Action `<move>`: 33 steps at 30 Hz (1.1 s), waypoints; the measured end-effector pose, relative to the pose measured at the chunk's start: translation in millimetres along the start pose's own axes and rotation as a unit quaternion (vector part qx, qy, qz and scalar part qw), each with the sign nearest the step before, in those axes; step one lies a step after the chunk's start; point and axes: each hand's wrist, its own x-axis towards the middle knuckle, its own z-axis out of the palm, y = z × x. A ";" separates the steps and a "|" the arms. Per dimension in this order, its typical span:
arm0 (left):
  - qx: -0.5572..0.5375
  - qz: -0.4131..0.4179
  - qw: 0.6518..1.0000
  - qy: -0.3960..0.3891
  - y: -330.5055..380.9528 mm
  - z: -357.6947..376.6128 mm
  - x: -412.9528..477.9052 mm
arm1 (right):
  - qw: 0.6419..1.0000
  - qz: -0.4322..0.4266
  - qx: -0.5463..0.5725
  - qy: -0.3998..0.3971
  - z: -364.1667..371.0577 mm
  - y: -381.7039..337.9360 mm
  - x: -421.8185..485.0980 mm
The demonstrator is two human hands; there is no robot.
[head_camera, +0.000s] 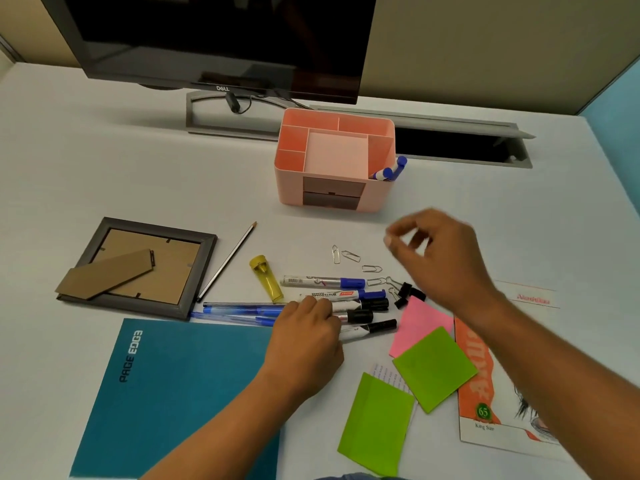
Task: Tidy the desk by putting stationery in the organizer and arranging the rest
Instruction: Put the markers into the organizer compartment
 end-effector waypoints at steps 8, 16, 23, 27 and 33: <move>-0.156 -0.013 0.979 0.128 5.2 -27.5 -8.4 | 0.962 0.169 0.155 -0.149 2.3 10.1 -60.7; -0.258 -0.016 0.933 0.250 3.6 -48.2 -3.1 | 0.972 0.105 0.117 -0.174 -39.6 -0.6 -47.3; -0.303 -0.109 0.928 0.189 -5.2 -53.5 0.6 | 0.990 -0.011 0.127 -0.060 -98.5 -40.8 -10.7; -0.214 -0.112 0.964 0.111 -12.8 -32.0 -1.2 | 0.995 -0.088 0.030 0.023 -126.8 -51.3 38.8; -0.120 -0.096 0.987 0.052 -14.3 -2.8 -5.1 | 0.983 -0.137 -0.118 0.036 -112.6 -50.3 106.4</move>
